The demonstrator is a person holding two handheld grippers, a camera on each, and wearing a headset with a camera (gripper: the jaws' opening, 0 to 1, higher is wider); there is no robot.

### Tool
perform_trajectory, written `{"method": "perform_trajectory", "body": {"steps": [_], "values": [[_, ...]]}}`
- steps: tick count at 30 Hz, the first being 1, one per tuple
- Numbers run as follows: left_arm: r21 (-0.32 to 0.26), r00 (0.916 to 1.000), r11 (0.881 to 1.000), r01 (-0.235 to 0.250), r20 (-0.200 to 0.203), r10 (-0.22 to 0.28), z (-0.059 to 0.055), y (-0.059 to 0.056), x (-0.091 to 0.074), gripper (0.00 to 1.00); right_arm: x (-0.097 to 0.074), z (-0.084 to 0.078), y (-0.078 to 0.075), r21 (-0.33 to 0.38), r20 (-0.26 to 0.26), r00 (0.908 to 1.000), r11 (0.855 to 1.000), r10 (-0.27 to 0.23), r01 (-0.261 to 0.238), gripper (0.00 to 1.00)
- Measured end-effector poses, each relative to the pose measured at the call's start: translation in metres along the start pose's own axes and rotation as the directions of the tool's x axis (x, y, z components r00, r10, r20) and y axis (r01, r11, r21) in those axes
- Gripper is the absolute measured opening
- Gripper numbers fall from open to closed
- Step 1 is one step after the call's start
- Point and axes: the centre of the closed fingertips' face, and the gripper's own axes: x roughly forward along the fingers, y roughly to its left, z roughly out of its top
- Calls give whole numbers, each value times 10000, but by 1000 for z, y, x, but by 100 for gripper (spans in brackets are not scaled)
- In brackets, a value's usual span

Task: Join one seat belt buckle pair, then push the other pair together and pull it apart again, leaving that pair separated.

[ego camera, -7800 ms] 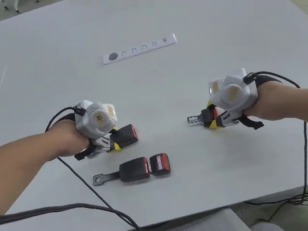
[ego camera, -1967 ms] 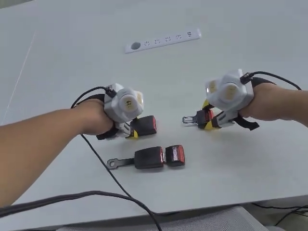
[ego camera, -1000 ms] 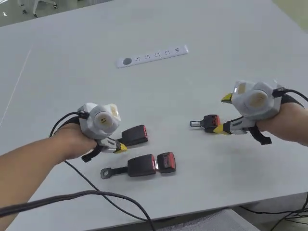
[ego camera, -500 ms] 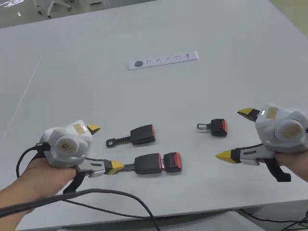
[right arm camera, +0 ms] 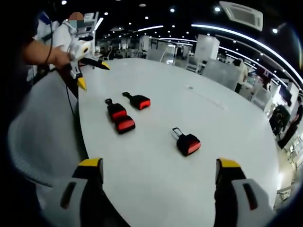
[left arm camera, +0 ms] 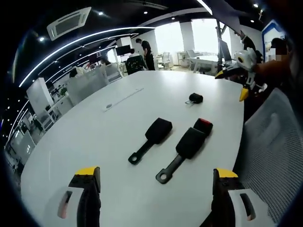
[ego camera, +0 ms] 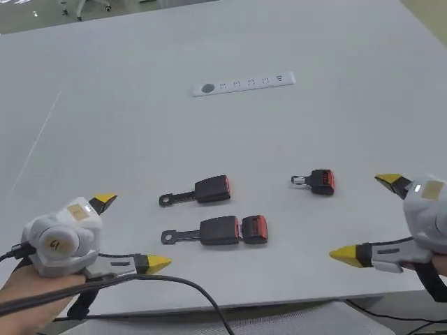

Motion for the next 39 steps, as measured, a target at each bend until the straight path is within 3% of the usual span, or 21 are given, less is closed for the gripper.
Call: {"method": "perform_trajectory", "body": {"steps": [13,16,19,22,39], "values": [[-179,9998,9998,-106,169,109,1,-9,-8,100,-7,-1,-6,861,174,9986,9951,-504,488,100],[-189,9998,9998,-94,198,98,2,-11,-8,100,-9,-7,-4,729,57,9990,9964,-444,439,100],[-201,9997,9998,-77,210,81,1,-12,-9,100,-10,-13,-13,667,20,9968,9946,-798,795,100],[-262,9998,9996,-55,197,60,0,-12,-8,100,-10,-11,-12,970,134,9973,9928,-722,706,100],[-344,9999,9994,103,39,-101,-9,-17,-9,100,2,-3,-7,931,198,9983,9943,-542,521,100]]}}
